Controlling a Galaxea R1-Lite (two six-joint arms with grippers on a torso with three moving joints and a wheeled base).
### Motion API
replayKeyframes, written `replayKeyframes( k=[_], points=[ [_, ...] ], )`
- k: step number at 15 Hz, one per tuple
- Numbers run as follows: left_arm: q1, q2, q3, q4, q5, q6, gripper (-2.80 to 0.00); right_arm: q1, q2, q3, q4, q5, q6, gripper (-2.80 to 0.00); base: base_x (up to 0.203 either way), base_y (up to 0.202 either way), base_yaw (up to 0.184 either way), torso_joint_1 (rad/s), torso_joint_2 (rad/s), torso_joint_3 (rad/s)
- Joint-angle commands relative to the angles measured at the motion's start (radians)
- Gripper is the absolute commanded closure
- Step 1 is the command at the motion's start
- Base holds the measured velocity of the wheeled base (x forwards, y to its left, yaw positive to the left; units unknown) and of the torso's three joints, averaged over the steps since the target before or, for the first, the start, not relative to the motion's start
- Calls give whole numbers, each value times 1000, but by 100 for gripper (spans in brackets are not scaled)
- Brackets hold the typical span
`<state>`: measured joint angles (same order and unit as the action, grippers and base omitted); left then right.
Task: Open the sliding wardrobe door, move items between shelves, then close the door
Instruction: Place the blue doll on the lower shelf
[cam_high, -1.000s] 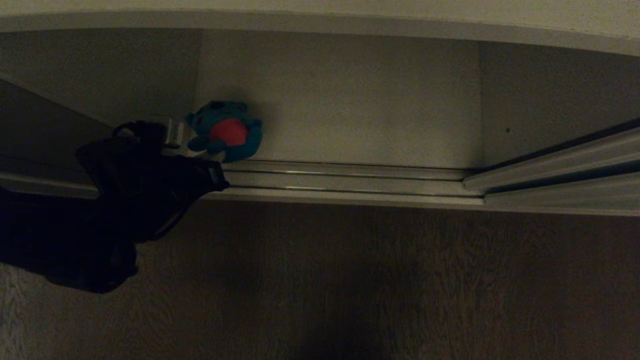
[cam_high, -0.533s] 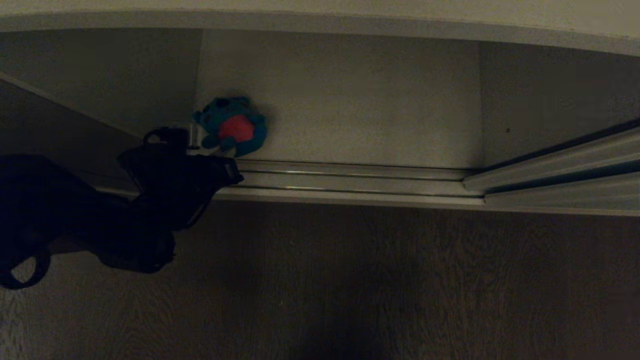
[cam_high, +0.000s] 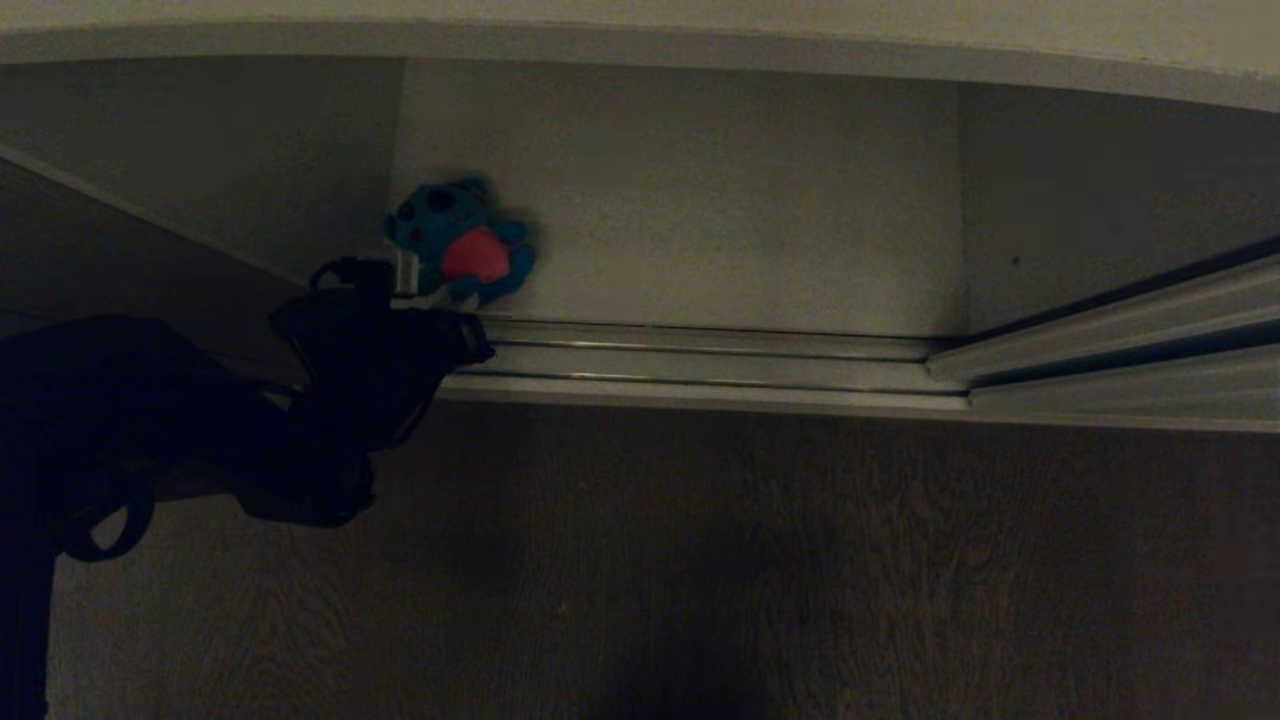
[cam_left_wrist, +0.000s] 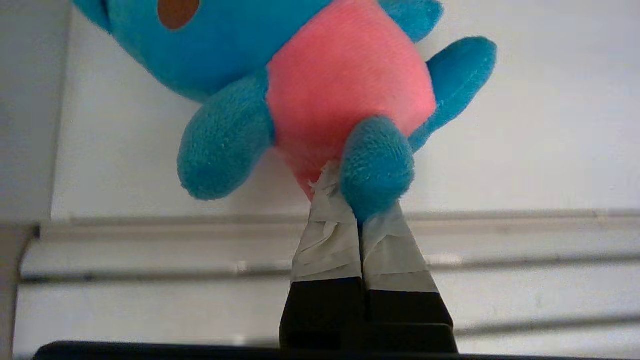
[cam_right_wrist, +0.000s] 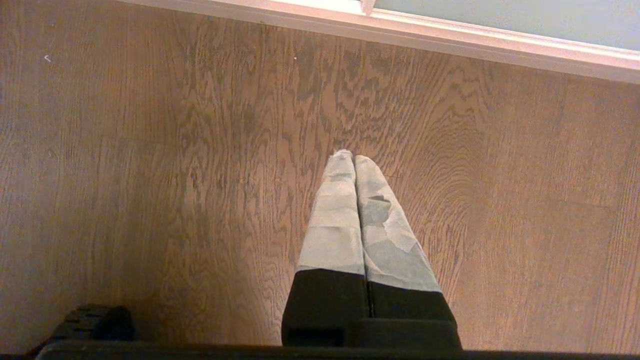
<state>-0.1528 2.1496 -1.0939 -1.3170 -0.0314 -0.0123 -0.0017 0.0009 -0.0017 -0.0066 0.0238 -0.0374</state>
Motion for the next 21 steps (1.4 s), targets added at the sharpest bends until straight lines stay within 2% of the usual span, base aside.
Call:
replayKeyframes(
  k=[1, 6, 7, 14, 21],
  points=[
    [2, 4, -23, -7, 1, 0, 0, 0, -2, 0, 0, 1, -1, 0, 0, 0, 0, 0, 0, 0],
    [2, 35, -58, -7, 2, 1, 0, 0, -2, 0, 0, 1, -1, 0, 0, 0, 0, 0, 0, 0],
    [2, 39, -66, -6, 2, 0, -280, 0, -2, 0, 0, 1, -1, 0, 0, 0, 0, 0, 0, 0],
    [-2, 26, -83, -7, 3, -26, -280, 0, -2, 0, 0, 1, -1, 0, 0, 0, 0, 0, 0, 0],
    [-11, -173, 116, 14, 5, -59, -280, 0, -2, 0, -1, 1, -1, 0, 0, 0, 0, 0, 0, 0]
  ],
)
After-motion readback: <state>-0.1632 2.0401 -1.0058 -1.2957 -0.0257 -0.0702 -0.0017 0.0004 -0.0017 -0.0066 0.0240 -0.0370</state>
